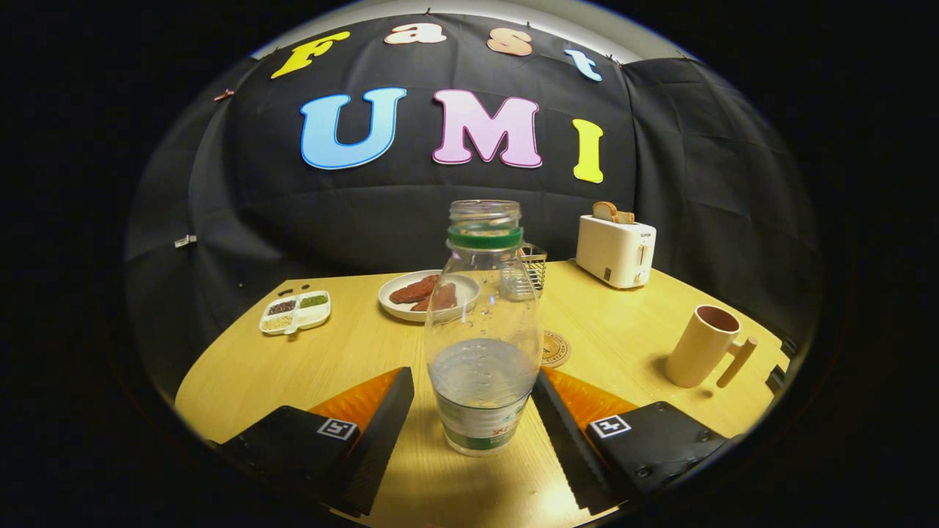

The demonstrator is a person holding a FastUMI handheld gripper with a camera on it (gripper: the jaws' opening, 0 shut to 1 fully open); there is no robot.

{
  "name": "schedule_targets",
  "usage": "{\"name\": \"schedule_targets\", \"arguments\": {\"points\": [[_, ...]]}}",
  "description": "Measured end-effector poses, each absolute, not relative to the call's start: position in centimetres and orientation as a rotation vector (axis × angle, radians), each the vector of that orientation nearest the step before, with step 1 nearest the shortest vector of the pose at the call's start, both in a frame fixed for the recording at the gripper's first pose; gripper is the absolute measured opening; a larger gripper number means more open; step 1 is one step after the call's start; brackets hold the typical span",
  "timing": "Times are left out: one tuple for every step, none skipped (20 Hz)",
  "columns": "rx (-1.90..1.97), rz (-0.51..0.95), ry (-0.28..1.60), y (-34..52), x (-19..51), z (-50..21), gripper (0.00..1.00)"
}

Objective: Take the bottle from table, then pour the juice into the cup, finally place the bottle on the coaster

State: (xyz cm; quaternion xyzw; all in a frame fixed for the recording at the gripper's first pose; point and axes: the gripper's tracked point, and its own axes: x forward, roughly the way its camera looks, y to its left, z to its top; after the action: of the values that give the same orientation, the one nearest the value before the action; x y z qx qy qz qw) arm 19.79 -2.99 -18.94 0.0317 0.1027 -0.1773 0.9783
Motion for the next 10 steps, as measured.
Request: {"name": "schedule_targets", "arguments": {"points": [[0.054, -0.369, 0.211, -3.11, 19.84, -19.12, 0.96], [0.045, -0.378, 0.211, -3.27, 19.9, -19.09, 0.94], [0.038, -0.388, 0.208, -3.48, 19.95, -19.01, 0.9], [0.04, -0.389, 0.208, -3.47, 20.11, -19.07, 0.84], [0.042, -0.392, 0.208, -3.54, 20.17, -19.03, 0.79], [0.045, -0.39, 0.208, -3.5, 20.18, -19.0, 0.79], [0.046, -0.39, 0.21, -3.42, 20.26, -18.99, 0.78], [0.049, -0.388, 0.212, -3.34, 20.22, -18.96, 0.78], [0.048, -0.391, 0.213, -3.31, 20.02, -18.97, 0.77], [0.048, -0.386, 0.213, -3.29, 19.94, -19.0, 0.76]]}}
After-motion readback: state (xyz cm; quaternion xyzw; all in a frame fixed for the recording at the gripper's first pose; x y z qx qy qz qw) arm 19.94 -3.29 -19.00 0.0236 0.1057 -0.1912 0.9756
